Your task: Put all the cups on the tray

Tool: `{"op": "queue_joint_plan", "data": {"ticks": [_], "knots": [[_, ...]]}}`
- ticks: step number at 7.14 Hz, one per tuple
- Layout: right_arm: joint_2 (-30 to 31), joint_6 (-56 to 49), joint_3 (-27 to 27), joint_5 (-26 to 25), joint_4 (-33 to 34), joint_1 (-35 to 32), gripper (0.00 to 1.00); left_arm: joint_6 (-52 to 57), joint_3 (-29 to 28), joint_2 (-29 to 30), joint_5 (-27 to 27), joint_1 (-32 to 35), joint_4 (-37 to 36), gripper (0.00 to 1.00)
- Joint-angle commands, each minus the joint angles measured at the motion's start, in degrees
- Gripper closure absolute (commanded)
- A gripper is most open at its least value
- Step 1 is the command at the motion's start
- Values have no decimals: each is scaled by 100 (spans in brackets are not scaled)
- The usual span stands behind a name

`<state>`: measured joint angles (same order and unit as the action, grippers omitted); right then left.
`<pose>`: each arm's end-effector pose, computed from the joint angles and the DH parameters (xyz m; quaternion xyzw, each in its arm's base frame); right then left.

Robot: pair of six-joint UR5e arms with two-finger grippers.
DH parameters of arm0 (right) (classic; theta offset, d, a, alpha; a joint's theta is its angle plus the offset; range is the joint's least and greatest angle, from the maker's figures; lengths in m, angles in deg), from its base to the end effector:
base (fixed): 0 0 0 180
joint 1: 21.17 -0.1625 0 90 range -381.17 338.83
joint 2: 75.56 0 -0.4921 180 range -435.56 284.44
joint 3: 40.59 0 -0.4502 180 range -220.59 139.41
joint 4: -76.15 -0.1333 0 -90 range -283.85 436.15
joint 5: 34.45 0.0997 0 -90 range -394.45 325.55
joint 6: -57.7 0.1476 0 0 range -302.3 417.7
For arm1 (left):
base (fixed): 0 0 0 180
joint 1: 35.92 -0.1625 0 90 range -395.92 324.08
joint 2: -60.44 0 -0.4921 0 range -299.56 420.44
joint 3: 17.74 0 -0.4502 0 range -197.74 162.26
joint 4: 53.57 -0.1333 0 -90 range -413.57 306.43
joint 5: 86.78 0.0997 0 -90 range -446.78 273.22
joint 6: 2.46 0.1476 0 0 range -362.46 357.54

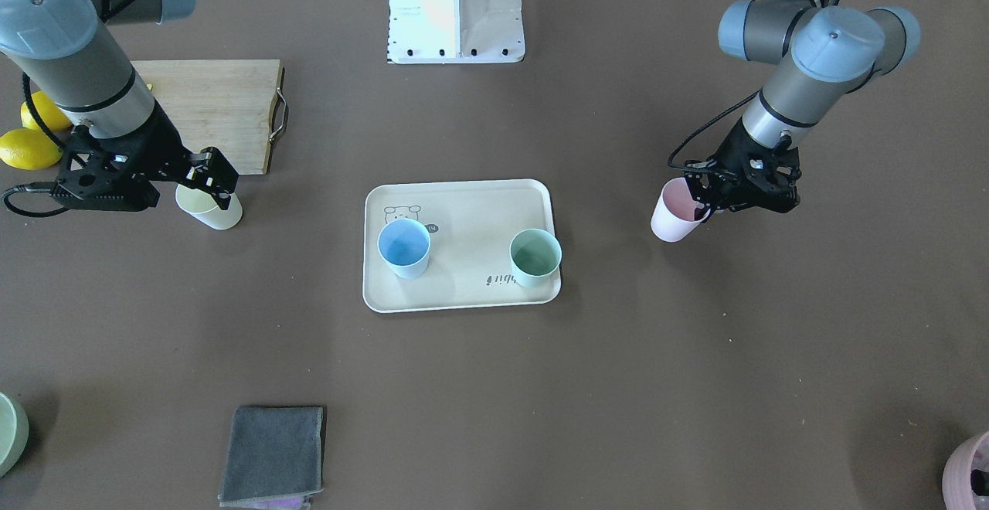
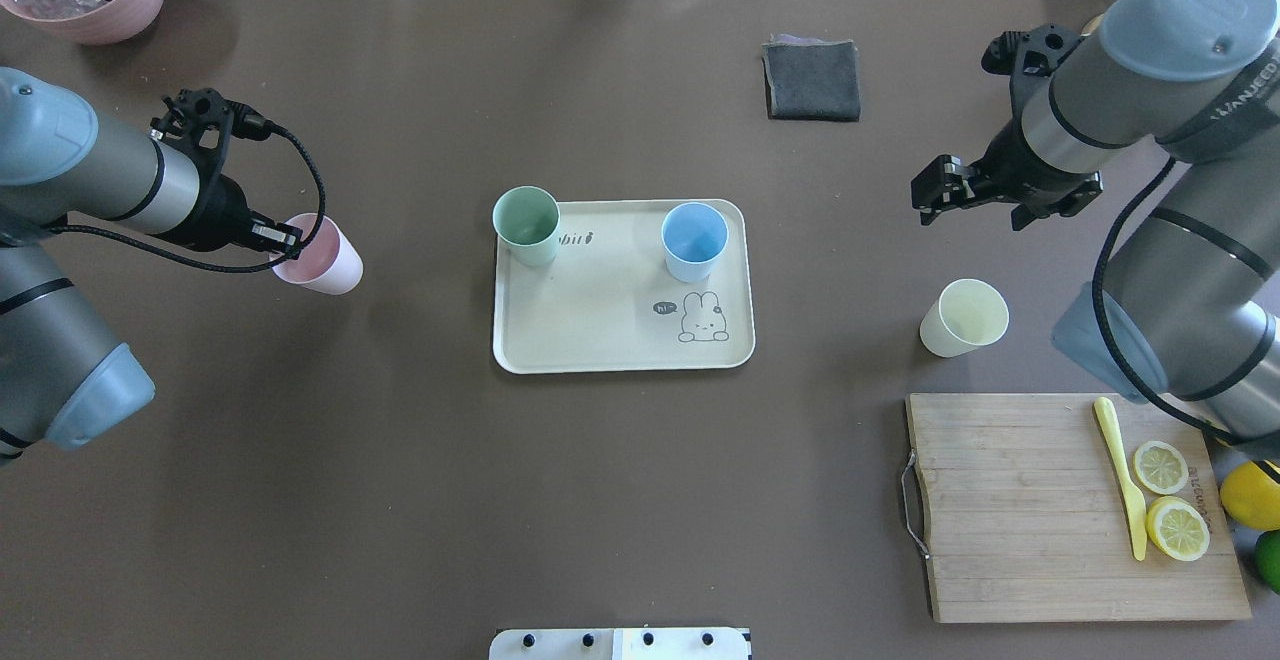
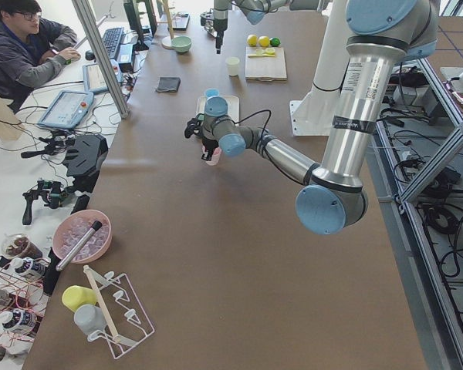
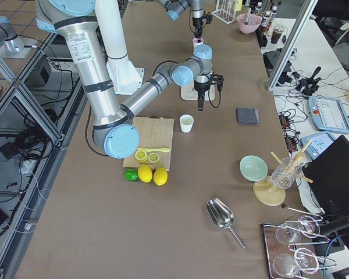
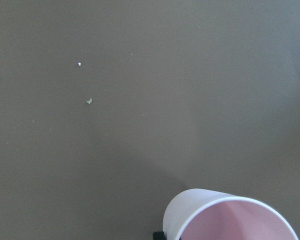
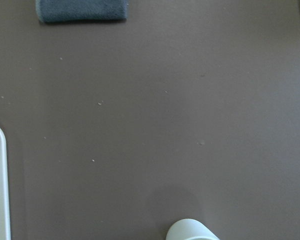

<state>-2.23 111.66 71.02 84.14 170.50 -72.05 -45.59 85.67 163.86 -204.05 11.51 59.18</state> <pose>-0.3613 -0.5435 0.4069 0.0231 -0.3677 0.0483 0.9284 0.4120 -0.5456 0.4471 0.1532 0.4340 0.0945 0.8827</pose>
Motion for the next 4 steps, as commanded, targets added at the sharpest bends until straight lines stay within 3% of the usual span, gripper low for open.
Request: {"op": "queue_joint_plan", "data": {"ticks": [1, 3, 4], "knots": [[505, -70, 299, -2, -100, -10, 3, -789, 407, 639, 72, -101, -872, 100], [1216, -131, 107, 146, -1440, -10, 4, -1582, 285, 1169, 954, -1134, -1061, 100], [1376, -384, 106, 373, -1471, -132, 4, -1828, 154, 1511, 1117, -1331, -1323, 100]]}}
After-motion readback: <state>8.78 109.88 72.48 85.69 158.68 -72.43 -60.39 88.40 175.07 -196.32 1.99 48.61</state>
